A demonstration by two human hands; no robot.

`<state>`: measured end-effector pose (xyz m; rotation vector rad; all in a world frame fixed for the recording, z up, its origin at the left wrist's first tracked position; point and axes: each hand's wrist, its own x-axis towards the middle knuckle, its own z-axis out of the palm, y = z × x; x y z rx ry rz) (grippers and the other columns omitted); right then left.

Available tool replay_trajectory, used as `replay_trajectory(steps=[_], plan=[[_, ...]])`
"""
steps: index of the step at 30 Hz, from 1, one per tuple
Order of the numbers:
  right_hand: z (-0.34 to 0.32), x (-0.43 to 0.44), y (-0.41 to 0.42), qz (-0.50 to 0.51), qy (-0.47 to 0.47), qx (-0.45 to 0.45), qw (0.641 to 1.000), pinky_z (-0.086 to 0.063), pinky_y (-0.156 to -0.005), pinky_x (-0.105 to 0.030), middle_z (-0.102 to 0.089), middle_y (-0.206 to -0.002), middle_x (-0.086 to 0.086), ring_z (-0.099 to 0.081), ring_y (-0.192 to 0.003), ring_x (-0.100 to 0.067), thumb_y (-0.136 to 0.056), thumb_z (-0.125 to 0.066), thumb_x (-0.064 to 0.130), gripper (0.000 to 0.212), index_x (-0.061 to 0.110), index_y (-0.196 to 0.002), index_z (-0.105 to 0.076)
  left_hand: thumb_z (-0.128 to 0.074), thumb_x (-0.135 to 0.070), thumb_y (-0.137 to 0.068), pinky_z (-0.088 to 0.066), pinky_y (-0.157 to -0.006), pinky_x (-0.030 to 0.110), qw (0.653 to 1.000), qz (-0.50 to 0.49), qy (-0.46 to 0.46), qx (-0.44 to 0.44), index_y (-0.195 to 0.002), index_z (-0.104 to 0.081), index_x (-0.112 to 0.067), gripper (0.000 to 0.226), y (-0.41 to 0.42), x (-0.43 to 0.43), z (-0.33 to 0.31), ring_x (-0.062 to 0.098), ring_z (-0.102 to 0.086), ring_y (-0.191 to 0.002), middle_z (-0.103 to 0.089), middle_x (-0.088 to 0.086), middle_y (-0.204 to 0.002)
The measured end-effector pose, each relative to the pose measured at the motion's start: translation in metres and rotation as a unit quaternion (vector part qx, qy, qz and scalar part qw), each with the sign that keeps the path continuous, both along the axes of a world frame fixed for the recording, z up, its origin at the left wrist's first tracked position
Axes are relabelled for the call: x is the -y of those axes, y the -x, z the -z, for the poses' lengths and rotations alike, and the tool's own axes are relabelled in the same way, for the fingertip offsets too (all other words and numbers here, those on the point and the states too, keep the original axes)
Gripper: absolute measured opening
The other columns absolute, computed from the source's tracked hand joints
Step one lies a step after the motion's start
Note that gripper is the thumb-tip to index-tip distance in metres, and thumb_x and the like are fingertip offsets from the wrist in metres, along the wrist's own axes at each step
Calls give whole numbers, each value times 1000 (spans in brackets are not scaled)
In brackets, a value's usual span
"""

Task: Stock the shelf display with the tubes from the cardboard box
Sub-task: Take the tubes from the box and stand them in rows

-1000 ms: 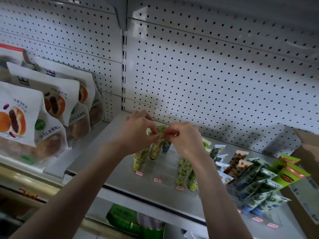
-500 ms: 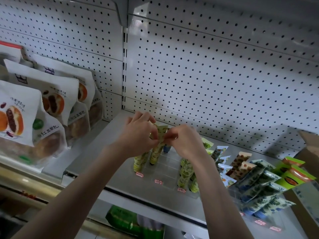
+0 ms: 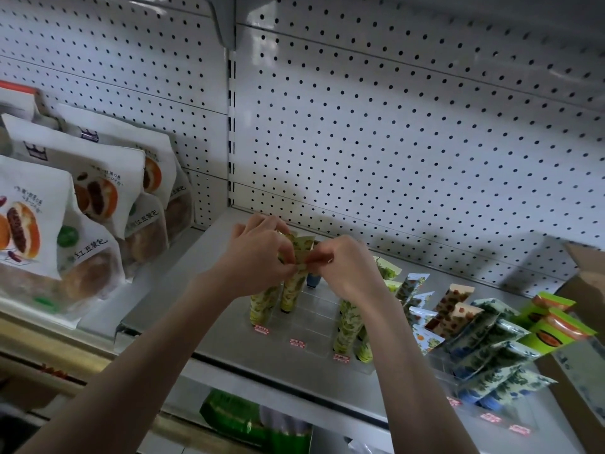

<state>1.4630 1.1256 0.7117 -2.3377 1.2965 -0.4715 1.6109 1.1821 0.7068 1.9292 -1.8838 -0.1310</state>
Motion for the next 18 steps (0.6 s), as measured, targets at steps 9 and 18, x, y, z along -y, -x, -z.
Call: replay_trajectory(steps=[9, 18], plan=[[-13, 1, 19, 30, 3, 127, 991, -44, -66, -6, -67, -81, 14, -61, -75, 1, -86, -65, 15, 13, 20, -94, -74, -60, -39, -85, -19, -98, 33, 999, -16, 19, -41, -90, -67, -28, 14, 2, -1, -12, 12, -30, -120, -48, -10, -121], [-21, 6, 57, 78, -11, 221, 972, -46, -72, -6, -68, -90, 8, -62, -83, 0, -86, -67, 21, 17, 16, -101, -71, -62, -30, -86, -37, -97, 33, 988, 10, 108, -112, -95, -66, -25, 11, 27, 11, -17, 9, -47, -107, -56, -12, -104]])
